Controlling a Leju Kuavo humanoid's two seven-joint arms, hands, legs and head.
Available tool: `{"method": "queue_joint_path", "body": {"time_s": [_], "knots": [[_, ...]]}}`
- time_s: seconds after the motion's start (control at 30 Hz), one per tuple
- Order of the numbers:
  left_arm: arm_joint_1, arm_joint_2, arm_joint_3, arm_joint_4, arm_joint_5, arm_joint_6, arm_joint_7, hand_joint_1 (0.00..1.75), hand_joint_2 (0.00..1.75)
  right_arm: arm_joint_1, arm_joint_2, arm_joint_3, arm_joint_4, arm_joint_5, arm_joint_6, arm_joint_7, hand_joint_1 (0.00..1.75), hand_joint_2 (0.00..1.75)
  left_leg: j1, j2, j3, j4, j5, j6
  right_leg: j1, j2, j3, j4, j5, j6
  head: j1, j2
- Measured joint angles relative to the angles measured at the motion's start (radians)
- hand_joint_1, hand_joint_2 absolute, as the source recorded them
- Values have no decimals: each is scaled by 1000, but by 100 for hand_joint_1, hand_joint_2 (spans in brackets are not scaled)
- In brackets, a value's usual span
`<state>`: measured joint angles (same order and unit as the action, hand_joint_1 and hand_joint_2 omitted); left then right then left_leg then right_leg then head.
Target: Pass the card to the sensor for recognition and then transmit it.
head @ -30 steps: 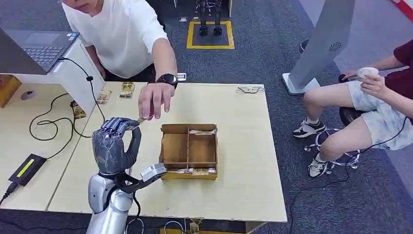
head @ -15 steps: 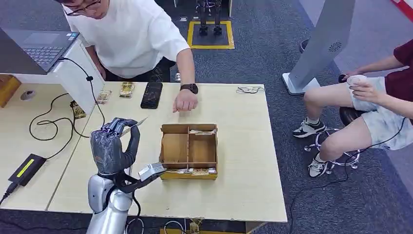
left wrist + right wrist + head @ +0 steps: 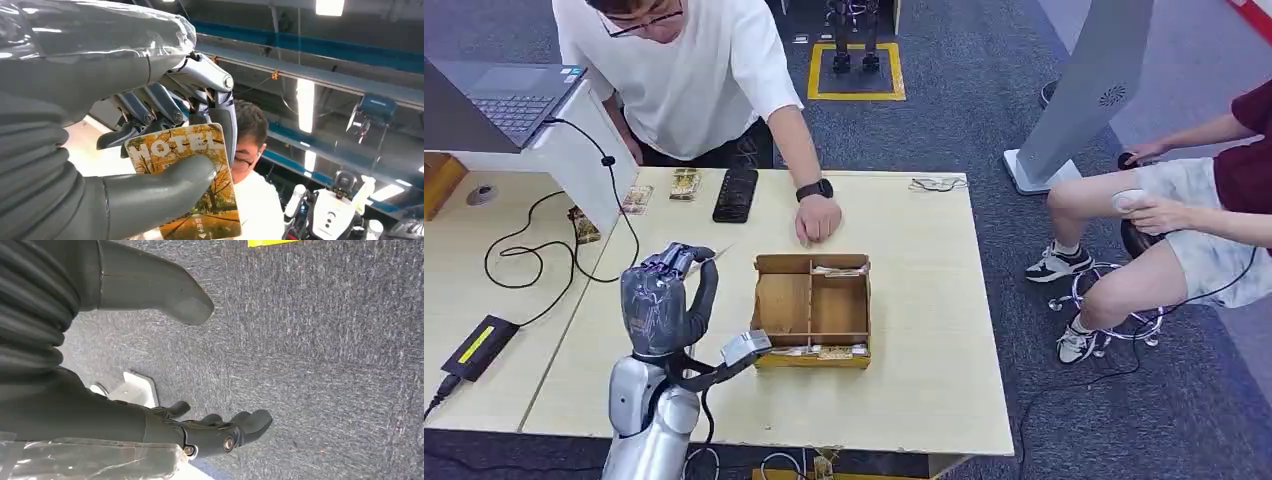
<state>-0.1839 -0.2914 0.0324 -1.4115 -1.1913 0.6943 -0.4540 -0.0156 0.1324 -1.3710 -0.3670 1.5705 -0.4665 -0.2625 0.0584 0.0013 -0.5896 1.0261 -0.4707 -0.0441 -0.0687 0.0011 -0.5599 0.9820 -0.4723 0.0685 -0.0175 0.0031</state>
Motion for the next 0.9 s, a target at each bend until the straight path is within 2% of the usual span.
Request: {"method": "queue_joint_path", "body": {"time_s": [0.1,0.17,0.27,0.33,0.43,0.57,0.63,0.9], "knots": [[-2,0,2,3,-11,0,5,175,175,0,-1,4,0,0,0,0,0,175,0,0,0,0,0,0,0,0,0,0,0,0,0,0],[-6,0,9,11,-48,0,46,175,175,0,-3,9,2,0,-2,2,0,175,0,0,0,0,0,0,0,0,0,0,0,0,0,0],[-33,10,11,50,-120,0,179,175,175,-1,-11,23,10,0,-6,7,0,175,0,0,-1,0,0,0,0,0,0,0,0,0,0,0],[-52,28,10,87,-149,0,279,175,175,-2,-17,31,17,0,-10,11,0,175,0,0,0,0,0,0,0,0,0,0,0,0,0,0],[-73,62,2,148,-157,0,397,175,175,-2,-26,42,26,0,-13,21,0,175,0,0,0,0,0,0,0,0,0,0,0,0,0,0],[-96,101,-32,232,-158,0,497,175,175,-5,-30,51,32,0,-13,27,0,175,0,0,0,0,0,0,0,0,0,0,0,0,0,0],[-106,118,-51,270,-158,0,523,175,175,-6,-31,53,35,0,-13,28,0,175,0,0,-1,0,0,0,0,0,0,0,0,0,0,0],[-117,148,-81,330,-158,1,524,175,175,-8,-36,57,40,0,-13,28,0,175,0,0,-1,0,0,0,0,0,0,0,0,0,0,0]]}}
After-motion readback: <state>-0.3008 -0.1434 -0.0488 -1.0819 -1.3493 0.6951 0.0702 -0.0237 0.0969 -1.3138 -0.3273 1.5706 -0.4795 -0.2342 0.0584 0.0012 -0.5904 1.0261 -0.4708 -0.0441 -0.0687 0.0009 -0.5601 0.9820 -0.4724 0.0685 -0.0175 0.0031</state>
